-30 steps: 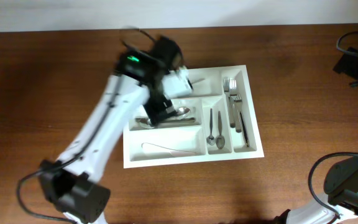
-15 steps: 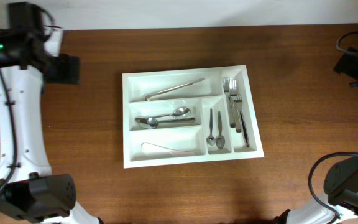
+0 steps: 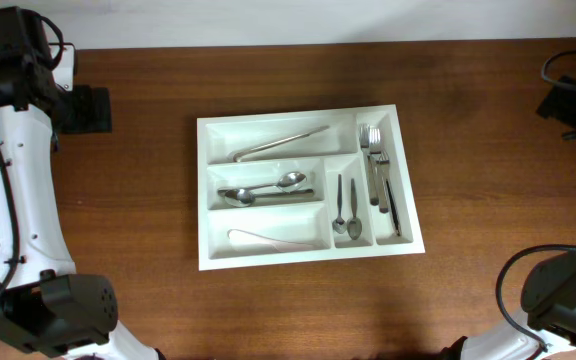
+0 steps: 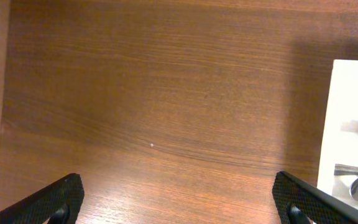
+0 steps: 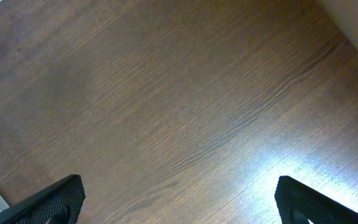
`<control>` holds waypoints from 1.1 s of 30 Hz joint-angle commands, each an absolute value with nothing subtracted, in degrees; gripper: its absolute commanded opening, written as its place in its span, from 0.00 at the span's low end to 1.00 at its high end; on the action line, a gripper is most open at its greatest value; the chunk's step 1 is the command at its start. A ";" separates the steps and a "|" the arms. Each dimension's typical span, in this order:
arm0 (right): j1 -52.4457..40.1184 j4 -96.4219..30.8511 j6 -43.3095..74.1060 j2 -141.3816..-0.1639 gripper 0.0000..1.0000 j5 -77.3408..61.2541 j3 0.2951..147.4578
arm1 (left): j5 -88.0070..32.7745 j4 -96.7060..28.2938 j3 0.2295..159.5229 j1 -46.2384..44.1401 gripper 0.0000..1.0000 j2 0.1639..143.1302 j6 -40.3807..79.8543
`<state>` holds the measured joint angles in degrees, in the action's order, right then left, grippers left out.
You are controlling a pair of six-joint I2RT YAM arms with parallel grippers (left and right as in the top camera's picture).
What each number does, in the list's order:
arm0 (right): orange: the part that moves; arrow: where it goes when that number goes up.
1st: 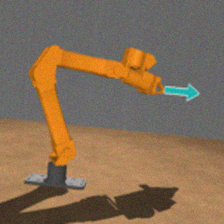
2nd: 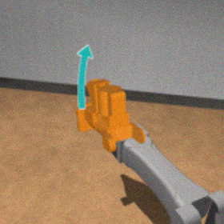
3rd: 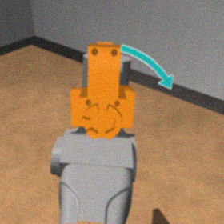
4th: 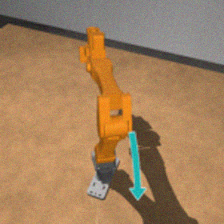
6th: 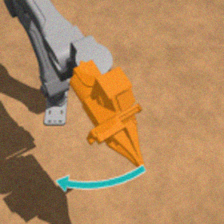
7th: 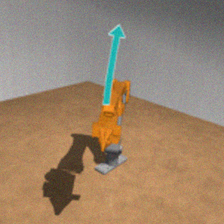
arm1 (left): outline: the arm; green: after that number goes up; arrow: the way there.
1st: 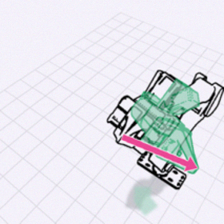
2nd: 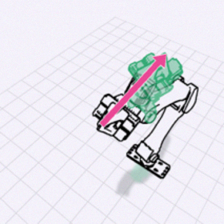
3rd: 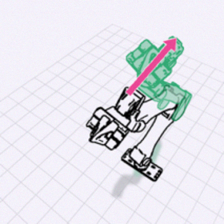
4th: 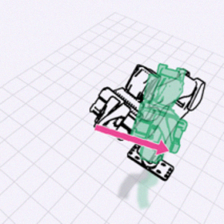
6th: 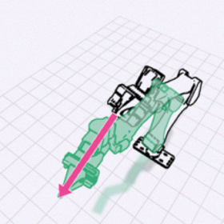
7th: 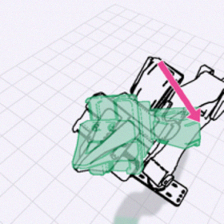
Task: Pack container
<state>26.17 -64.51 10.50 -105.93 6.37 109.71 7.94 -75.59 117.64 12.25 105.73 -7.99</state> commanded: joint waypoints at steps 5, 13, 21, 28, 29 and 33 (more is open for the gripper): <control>26.33 -64.51 10.79 -105.36 0.99 6.48 110.52 | 7.31 -75.48 117.19 12.53 0.99 106.56 -7.11; 26.33 -64.51 10.79 -105.36 0.98 6.48 110.52 | 7.31 -75.48 117.19 12.53 0.99 106.56 -7.11; 25.43 -64.49 10.79 -105.56 0.99 6.48 110.52 | 7.29 -75.48 117.19 12.53 0.99 106.56 -7.11; 19.35 -64.53 10.74 -99.85 0.99 6.55 110.52 | 7.29 -75.50 117.19 12.53 0.99 106.56 -7.11; 18.02 -64.55 10.74 -98.52 0.98 7.03 110.52 | 7.29 -75.48 117.19 12.53 0.99 106.56 -7.11; 12.12 -64.60 10.74 -92.86 0.99 10.24 110.50 | 7.29 -75.50 117.19 12.53 0.99 106.56 -7.11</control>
<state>15.59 -64.51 10.50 -99.57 7.44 109.71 7.90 -75.61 117.58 12.25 105.89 -7.84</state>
